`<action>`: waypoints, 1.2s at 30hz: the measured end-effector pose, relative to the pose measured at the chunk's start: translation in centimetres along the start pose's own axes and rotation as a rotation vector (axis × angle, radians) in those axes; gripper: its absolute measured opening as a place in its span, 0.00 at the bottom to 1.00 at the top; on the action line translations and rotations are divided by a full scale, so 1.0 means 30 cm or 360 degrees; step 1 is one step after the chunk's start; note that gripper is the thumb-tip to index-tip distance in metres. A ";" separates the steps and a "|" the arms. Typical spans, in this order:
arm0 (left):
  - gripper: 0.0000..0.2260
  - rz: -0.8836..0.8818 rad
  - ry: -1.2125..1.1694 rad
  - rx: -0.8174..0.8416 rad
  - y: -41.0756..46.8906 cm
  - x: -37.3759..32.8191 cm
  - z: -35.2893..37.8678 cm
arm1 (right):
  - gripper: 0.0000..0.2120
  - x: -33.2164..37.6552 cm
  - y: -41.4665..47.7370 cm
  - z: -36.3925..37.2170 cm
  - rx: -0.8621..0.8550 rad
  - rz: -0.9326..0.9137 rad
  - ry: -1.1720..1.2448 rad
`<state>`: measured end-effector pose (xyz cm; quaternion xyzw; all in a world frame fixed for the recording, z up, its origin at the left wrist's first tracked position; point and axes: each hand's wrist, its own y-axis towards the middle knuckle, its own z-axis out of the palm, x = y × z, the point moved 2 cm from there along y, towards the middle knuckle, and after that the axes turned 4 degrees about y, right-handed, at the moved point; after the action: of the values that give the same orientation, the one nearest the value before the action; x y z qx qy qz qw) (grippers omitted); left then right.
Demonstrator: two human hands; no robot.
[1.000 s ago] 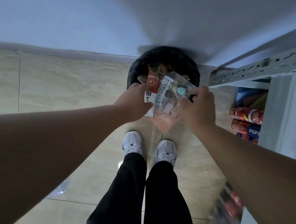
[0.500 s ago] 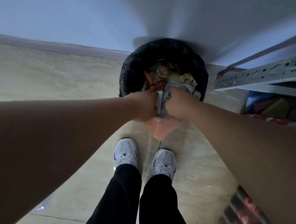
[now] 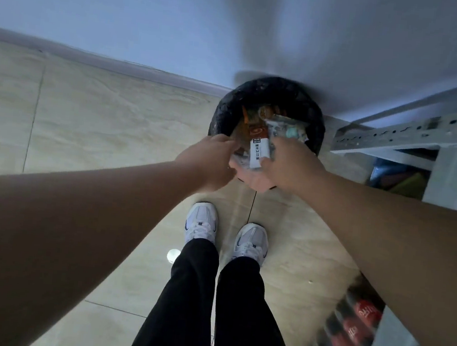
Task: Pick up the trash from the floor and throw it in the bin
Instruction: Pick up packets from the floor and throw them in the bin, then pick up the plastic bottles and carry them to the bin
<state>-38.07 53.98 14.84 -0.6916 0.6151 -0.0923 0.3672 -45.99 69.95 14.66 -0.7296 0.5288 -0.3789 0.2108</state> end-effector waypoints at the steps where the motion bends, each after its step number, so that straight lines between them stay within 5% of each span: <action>1: 0.28 -0.0041 -0.0002 -0.0009 -0.049 0.015 -0.028 | 0.22 0.026 -0.029 -0.016 0.0045 -0.0002 -0.0048; 5: 0.32 -0.0249 -0.0089 -0.0022 -0.275 0.097 -0.126 | 0.34 0.187 -0.163 -0.090 0.0138 -0.0029 -0.0187; 15: 0.35 -0.0952 -0.0762 -0.0240 -0.870 0.363 -0.203 | 0.39 0.759 -0.406 -0.080 0.0393 -0.0551 -0.0575; 36: 0.32 -0.2013 -0.1999 -0.0365 -1.910 0.826 0.449 | 0.38 1.688 -0.743 0.801 0.0853 -0.0947 -0.1361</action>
<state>20.21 35.02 32.82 -0.8564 -0.1894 0.1800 0.4452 -5.94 28.40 32.16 -0.8560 0.0550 -0.2142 0.4673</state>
